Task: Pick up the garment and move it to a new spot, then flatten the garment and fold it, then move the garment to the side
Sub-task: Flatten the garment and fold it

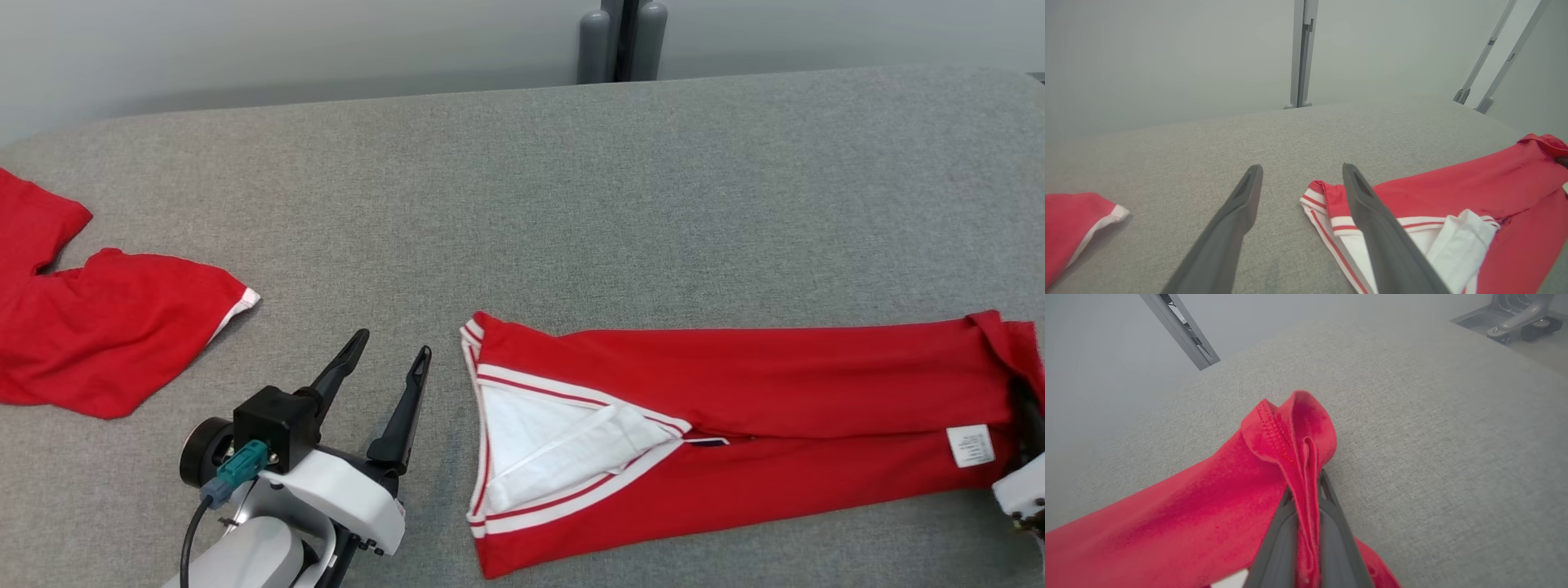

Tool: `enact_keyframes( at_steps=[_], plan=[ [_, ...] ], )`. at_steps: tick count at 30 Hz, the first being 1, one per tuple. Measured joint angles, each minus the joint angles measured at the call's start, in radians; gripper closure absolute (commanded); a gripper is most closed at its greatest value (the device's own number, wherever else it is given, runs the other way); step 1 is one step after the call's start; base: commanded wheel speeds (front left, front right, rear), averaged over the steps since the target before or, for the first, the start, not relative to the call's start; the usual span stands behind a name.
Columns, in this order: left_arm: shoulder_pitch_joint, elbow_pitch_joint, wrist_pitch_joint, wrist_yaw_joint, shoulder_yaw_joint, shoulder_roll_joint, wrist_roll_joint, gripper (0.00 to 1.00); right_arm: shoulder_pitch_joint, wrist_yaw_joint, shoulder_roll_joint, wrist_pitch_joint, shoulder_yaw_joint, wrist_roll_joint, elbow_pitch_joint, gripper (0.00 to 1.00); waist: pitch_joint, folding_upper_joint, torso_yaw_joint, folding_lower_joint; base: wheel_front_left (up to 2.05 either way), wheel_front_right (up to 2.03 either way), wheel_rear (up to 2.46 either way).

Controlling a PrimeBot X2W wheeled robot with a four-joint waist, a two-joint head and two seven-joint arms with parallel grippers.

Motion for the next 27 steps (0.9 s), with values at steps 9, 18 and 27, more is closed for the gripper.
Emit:
enact_keyframes(
  at_steps=[9, 18, 27],
  plan=[
    [0.005, 0.017, 0.000, 0.000, 0.002, -0.011, -0.006, 0.00, -0.034, 0.000, -0.064, 0.010, 0.067, 0.022, -0.003, 1.00, -0.024, 0.0000, -0.001, 0.0000, 0.00, 0.00, 0.00],
    [0.040, 0.034, -0.001, -0.009, 0.025, -0.029, -0.018, 0.00, -0.017, 0.000, -0.081, 0.117, 0.152, 0.105, -0.153, 1.00, -0.066, 0.0000, -0.023, 0.0000, 0.00, 0.00, 0.00],
    [0.062, 0.054, -0.001, -0.028, 0.065, -0.051, -0.011, 0.00, 0.023, 0.000, -0.011, 0.230, 0.156, 0.268, -0.399, 1.00, -0.084, 0.0000, -0.035, 0.0000, 0.00, 0.00, 0.00]
  ],
)
